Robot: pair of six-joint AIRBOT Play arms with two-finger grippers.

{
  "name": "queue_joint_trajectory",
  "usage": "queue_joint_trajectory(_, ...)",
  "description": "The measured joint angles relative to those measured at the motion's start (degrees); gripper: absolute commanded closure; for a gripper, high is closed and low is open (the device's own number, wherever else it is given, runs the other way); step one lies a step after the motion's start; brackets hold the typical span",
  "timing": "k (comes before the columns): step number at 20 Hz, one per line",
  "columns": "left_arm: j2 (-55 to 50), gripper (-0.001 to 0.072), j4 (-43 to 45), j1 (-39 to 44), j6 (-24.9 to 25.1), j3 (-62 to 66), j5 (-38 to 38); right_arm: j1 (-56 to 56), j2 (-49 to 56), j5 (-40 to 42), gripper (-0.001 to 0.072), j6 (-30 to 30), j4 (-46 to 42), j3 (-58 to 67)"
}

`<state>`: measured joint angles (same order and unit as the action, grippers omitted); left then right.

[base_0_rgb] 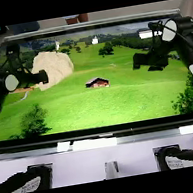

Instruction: Fold the shirts.

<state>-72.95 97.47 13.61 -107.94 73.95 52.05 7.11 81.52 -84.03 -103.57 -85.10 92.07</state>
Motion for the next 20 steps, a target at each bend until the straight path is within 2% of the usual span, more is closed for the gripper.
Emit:
queue_joint_trajectory(1, -1.68, 0.0020, -0.22, -1.20, -0.39, 1.31, -1.11, 0.00, 0.00, 0.28, 0.0030, -0.22, -0.02, 0.00)
queue_joint_trajectory(2, -3.74, 0.0013, -1.14, -2.67, -0.50, 3.10, -1.27, 0.00, 0.00, 0.68, 0.0030, -0.63, -0.02, 0.00)
queue_joint_trajectory(6, -15.04, 0.0013, -8.52, -11.17, 1.03, 14.16, 3.50, 0.00, 0.00, 2.08, 0.0030, -2.43, 0.68, 0.00)
queue_joint_trajectory(10, -24.11, 0.0013, -18.21, -17.62, 1.86, 19.61, 8.83, 0.00, 0.00, 2.86, 0.0031, -2.93, 2.56, 0.00)
queue_joint_trajectory(14, -30.84, 0.0015, -25.81, -19.50, 3.26, 21.18, 9.40, 0.00, 0.00, 2.99, 0.0032, -3.08, 4.44, 0.00)
queue_joint_trajectory(20, -35.17, 0.0018, -28.92, -20.39, 7.72, 21.70, 7.08, 0.00, 0.00, 2.97, 0.0052, -2.93, 6.51, 0.00)
